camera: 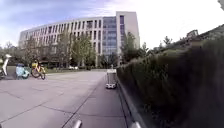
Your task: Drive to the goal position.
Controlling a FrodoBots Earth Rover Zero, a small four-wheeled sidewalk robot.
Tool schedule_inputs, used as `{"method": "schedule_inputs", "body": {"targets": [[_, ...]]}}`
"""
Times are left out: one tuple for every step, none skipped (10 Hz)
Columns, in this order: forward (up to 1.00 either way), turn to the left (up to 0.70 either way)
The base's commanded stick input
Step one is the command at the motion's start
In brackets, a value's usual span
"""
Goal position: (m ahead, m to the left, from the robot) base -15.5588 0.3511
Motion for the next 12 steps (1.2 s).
{"method": "schedule_inputs", "body": {"targets": [[0.70,0.09],[0.70,0.35],[0.70,0.35],[0.70,0.35],[0.70,0.35],[0.70,0.35],[0.70,0.35],[0.70,0.35],[0.70,0.35],[0.15,0.63],[0.00,0.70],[0.00,0.70]]}}
